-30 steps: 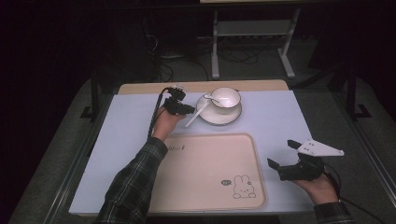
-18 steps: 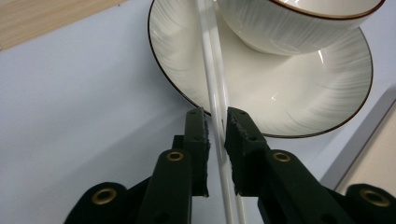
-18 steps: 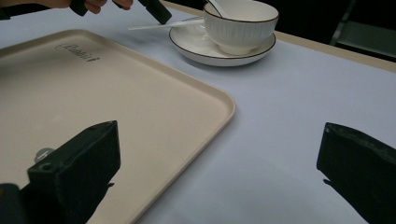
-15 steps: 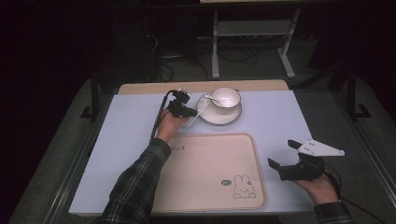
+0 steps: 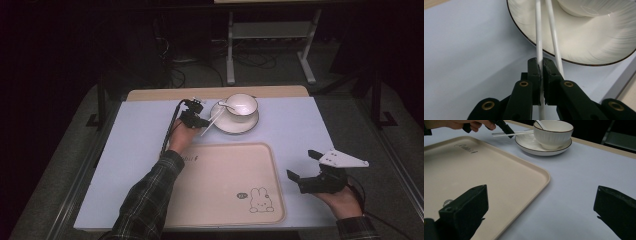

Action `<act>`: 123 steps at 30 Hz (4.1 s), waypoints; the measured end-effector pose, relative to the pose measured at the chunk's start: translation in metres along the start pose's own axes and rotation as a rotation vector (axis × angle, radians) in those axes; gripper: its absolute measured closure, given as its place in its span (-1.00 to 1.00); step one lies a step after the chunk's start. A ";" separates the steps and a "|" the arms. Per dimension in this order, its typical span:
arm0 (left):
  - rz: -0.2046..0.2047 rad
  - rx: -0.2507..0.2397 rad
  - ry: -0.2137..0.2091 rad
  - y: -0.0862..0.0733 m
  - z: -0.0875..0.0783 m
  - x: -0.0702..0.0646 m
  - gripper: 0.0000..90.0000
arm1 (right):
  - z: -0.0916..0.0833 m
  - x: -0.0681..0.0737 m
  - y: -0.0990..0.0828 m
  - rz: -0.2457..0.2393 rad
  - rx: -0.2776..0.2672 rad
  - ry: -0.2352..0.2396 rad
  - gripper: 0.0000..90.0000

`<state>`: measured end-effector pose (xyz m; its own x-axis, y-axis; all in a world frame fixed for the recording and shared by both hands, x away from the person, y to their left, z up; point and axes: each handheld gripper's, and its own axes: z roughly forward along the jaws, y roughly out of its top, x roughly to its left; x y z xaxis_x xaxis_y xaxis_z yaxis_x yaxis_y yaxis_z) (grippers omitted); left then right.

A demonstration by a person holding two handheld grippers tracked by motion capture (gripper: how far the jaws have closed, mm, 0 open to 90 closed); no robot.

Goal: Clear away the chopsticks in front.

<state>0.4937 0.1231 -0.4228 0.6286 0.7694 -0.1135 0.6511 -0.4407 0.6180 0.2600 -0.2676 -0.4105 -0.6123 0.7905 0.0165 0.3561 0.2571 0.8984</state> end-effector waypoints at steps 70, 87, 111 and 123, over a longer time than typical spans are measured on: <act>-0.023 -0.051 -0.105 -0.183 -0.150 -0.046 0.90 | 0.002 0.003 0.001 -0.013 0.009 -0.006 -1.00; 0.043 0.058 -0.049 -0.184 -0.128 -0.050 0.86 | 0.003 0.003 0.001 -0.016 0.012 -0.006 -1.00; 0.069 -0.026 -0.109 -0.111 -0.122 -0.043 -0.46 | 0.004 0.003 0.001 -0.013 0.018 -0.005 -1.00; 0.131 -0.092 -0.088 -0.030 -0.095 -0.033 -0.40 | 0.002 0.003 0.001 -0.004 0.005 -0.001 -1.00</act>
<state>0.4125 0.1547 -0.3638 0.7427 0.6632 -0.0928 0.5224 -0.4873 0.6997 0.2602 -0.2640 -0.4107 -0.6128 0.7901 0.0126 0.3576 0.2630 0.8961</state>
